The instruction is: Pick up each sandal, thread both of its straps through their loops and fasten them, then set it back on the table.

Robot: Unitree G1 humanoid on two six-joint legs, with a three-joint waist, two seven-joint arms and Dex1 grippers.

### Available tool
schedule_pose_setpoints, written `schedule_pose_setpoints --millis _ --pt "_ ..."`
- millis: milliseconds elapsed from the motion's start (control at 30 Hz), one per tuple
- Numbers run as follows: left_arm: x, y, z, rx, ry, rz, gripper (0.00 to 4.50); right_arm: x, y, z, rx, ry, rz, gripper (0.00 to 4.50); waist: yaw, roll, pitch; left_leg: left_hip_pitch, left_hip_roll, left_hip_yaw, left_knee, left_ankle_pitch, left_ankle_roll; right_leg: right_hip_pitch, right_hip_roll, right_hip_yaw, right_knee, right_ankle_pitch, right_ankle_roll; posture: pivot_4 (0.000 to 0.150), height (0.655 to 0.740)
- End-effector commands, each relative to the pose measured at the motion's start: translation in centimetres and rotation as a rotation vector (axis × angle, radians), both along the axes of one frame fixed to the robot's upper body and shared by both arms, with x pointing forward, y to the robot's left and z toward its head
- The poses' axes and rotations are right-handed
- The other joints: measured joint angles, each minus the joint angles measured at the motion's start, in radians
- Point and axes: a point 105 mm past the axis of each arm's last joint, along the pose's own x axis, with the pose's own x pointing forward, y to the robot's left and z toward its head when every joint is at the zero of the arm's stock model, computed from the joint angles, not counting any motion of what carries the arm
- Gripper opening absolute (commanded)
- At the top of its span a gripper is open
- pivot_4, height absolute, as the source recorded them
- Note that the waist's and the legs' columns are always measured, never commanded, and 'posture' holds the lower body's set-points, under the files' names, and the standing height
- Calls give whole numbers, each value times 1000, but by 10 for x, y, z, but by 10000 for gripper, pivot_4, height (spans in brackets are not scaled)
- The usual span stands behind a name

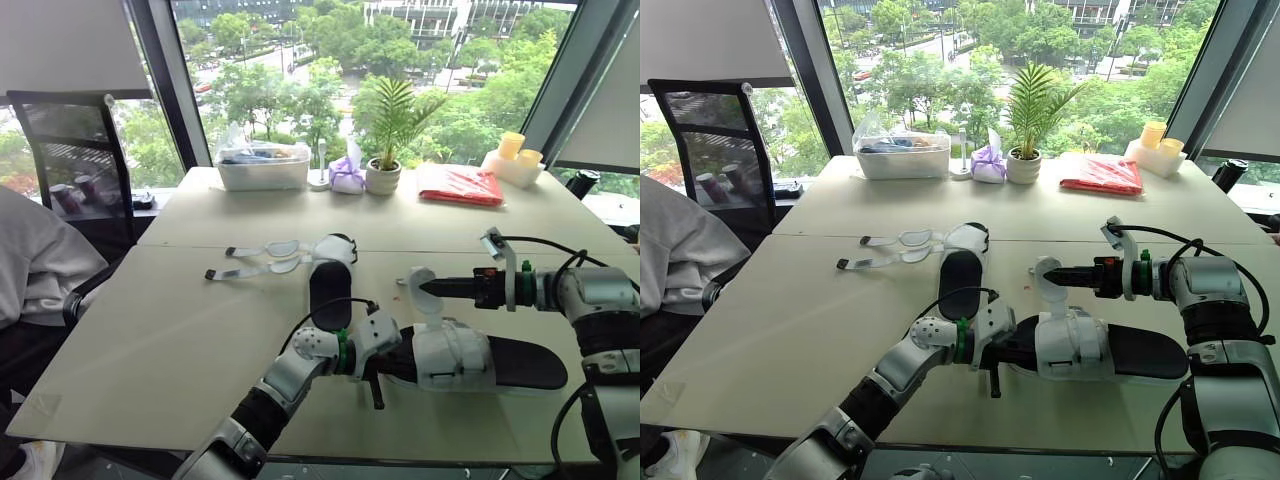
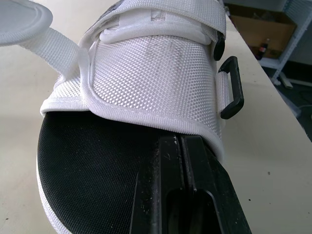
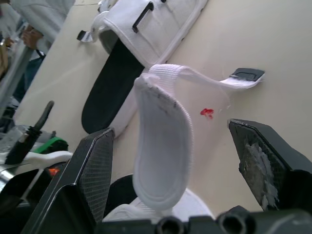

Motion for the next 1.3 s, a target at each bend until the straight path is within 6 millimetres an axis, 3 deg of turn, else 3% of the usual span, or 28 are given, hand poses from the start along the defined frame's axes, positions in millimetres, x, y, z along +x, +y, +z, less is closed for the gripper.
schedule_pose_setpoints --millis 33,367,567,900,1300 --pt "3 1 -5 26 -10 27 0 2 15 13 79 3 51 39816 -1 0 0 0 0 0 0 0 0 0 0 0 0 0 0 1500 7388" --pt "6 2 -5 16 -15 62 0 32 56 23 252 36 4 39816 -4 0 0 -1 0 0 0 0 0 -3 0 0 1 1 1 1500 7388" --pt "10 5 -5 14 -15 80 0 52 49 22 247 13 -138 39816 -6 0 0 -1 0 1 0 0 0 -3 0 0 2 1 1 1500 7388" --pt "11 4 -4 10 -13 85 0 63 49 25 247 -37 -188 39816 -24 0 0 -1 0 2 0 0 0 -3 0 0 4 1 2 1500 7388" --pt "10 2 -4 7 -9 81 0 68 34 1 145 23 -305 39816 -24 0 0 -1 0 3 0 0 0 -3 -1 0 4 2 2 1500 7388"
